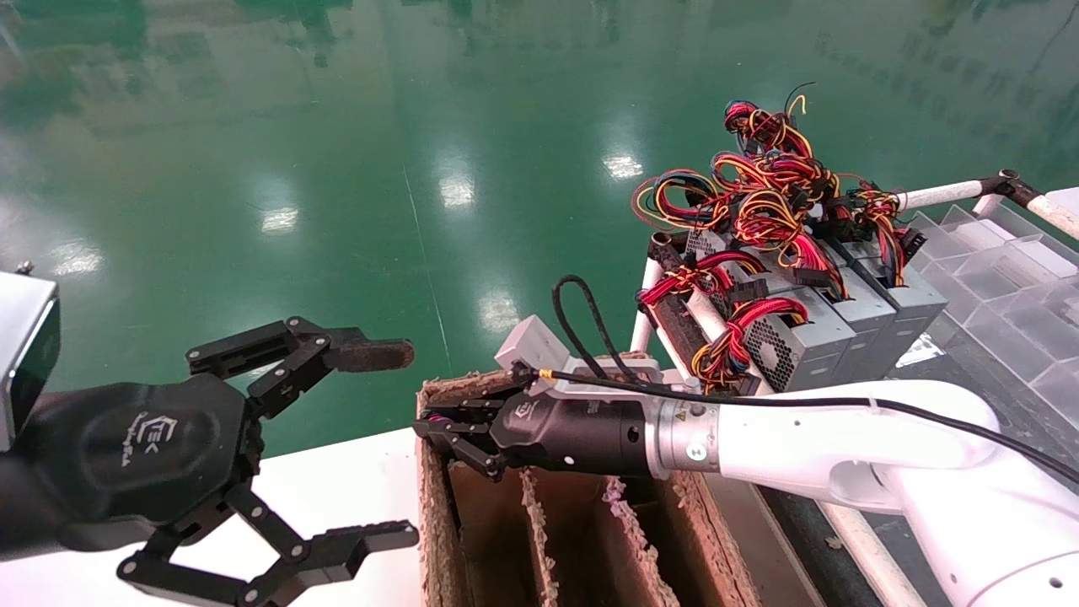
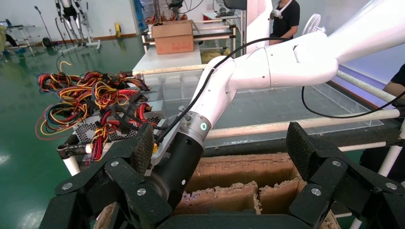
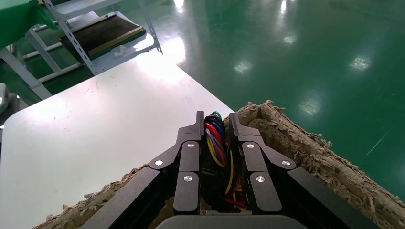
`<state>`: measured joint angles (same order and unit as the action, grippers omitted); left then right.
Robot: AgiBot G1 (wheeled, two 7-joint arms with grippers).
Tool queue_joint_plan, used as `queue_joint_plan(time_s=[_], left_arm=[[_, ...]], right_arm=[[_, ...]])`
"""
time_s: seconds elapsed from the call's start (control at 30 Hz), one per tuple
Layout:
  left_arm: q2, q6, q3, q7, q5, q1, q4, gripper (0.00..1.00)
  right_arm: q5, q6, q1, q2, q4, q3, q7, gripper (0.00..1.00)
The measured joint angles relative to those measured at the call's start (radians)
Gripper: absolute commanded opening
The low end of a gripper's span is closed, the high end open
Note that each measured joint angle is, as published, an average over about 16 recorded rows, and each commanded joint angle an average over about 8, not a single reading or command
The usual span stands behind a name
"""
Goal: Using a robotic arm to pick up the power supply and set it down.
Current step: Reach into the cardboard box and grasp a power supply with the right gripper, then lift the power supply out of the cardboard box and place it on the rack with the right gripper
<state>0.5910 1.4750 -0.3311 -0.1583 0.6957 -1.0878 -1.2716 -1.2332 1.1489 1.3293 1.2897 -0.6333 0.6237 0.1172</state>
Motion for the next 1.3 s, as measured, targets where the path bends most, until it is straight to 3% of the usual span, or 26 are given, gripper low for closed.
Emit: queue_joint_plan(time_s=[0.8, 1.3], left_arm=[[0.0, 0.0, -0.001, 0.0, 0.0, 0.0, 0.0, 1.0], [0.0, 0.0, -0.001, 0.0, -0.001, 0.0, 0.0, 1.0]], right_arm=[[0.099, 0.04, -0.023, -0.083, -0.131, -0.064, 0.048, 0.0], [0.203, 0.03, -0.01, -0.234, -0.327, -0.163, 0.147, 0.0]])
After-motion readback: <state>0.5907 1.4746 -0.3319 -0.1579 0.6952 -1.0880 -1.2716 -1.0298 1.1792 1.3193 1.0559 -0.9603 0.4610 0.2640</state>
